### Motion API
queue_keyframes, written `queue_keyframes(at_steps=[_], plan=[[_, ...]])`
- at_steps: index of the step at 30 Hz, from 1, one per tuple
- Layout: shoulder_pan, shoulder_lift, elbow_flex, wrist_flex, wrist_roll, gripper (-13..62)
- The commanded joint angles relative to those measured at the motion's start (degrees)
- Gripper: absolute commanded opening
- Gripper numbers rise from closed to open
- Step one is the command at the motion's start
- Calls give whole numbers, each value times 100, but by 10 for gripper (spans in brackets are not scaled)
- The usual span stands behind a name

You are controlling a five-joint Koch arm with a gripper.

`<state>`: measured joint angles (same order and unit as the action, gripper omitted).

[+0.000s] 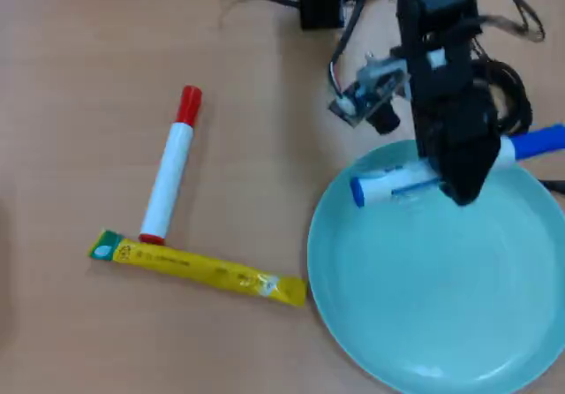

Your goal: Pick up the blue pen, then put it in the green bowl

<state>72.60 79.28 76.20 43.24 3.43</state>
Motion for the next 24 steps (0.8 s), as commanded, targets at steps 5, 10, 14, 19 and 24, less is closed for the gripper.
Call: queue_keyframes(at_steps=[5,10,14,19,24], plan=[[0,-299,-237,-1116,132,-70],[-9,-703,-290,-1521,132,-70],[-9,-1063,-281,-1986,132,-70],[0,-1389,-290,-2417,132,-70],[0,-1696,-281,-2918,132,-70]])
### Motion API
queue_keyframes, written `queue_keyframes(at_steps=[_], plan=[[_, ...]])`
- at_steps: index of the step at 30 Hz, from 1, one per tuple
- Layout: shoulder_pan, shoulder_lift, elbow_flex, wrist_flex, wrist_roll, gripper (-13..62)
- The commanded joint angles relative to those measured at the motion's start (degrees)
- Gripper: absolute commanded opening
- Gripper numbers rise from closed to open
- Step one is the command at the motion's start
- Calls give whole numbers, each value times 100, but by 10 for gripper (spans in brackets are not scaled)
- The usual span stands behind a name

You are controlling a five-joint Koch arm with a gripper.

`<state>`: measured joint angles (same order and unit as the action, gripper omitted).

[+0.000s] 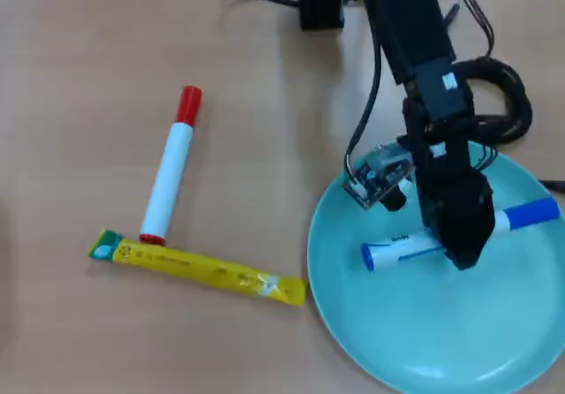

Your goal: Pick up the blue pen, then put it in the green bowl

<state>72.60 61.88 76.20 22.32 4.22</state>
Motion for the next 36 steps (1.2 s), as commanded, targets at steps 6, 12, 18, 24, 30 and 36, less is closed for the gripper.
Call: queue_keyframes(at_steps=[6,12,18,24,30,36], plan=[[0,-185,-264,-1169,53,-70],[9,-246,-220,-1292,44,-70],[26,-466,-149,-1283,18,-69],[18,-483,-70,-1266,-18,-2],[26,-483,97,-1257,-9,168],[35,-422,281,-1230,-9,200]])
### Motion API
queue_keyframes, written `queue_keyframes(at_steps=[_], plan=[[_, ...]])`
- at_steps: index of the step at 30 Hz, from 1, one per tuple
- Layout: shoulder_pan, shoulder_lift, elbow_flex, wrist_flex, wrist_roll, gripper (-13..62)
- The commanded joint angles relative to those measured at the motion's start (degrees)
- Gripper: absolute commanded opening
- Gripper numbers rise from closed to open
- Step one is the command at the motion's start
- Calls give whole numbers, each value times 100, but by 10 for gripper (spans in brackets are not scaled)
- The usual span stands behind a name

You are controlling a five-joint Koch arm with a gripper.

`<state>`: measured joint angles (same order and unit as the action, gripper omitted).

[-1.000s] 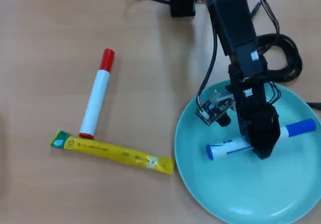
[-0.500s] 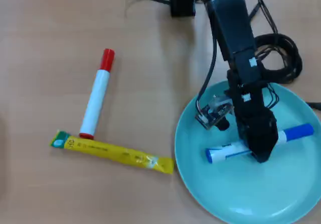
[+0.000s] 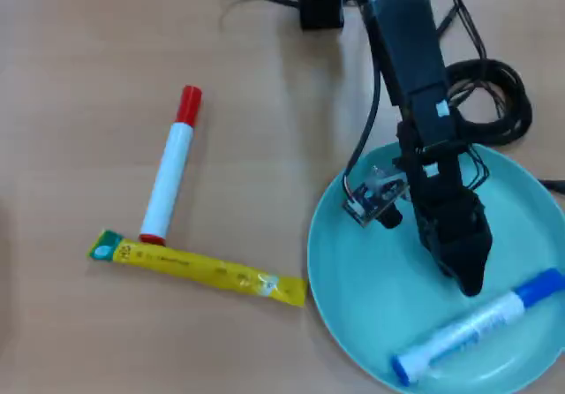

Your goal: Pick up the blue pen, then put it in the green bowl

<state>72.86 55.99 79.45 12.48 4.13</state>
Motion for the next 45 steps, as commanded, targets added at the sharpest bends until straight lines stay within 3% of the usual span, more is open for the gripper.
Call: queue_keyframes(at_steps=[1,6,12,15,26,38,45], plan=[[18,185,18,-246,0,200],[18,255,272,-237,-18,241],[18,545,475,-35,-26,409],[18,853,448,360,-18,459],[0,1749,536,1916,-35,459],[9,4078,1441,3155,-896,455],[615,5010,2268,3366,-905,455]])
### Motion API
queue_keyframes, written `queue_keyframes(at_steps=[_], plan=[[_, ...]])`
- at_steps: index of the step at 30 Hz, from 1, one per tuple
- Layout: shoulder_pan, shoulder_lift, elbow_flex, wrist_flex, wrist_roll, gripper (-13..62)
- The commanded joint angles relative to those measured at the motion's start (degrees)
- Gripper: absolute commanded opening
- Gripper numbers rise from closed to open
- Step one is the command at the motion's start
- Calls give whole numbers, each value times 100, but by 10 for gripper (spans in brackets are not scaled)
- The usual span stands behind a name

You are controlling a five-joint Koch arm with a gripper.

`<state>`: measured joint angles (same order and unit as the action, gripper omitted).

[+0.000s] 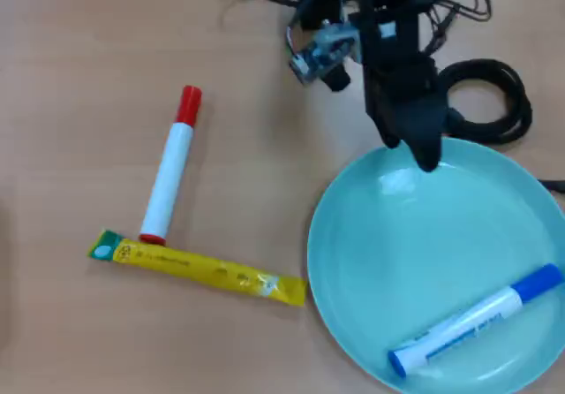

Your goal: Pick up the blue pen, then put it in the green bowl

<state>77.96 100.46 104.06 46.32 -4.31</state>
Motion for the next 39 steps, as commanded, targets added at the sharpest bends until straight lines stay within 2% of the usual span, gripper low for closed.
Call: queue_keyframes(at_steps=[1,11,17,23,29,39], plan=[[193,677,-70,-18,-62,455],[1011,1582,1151,35,-53,435],[1301,2514,1969,-62,-62,207],[1459,3059,2452,-62,-18,98],[1477,3577,3463,-360,0,45],[1723,3577,5449,-2241,-26,43]])
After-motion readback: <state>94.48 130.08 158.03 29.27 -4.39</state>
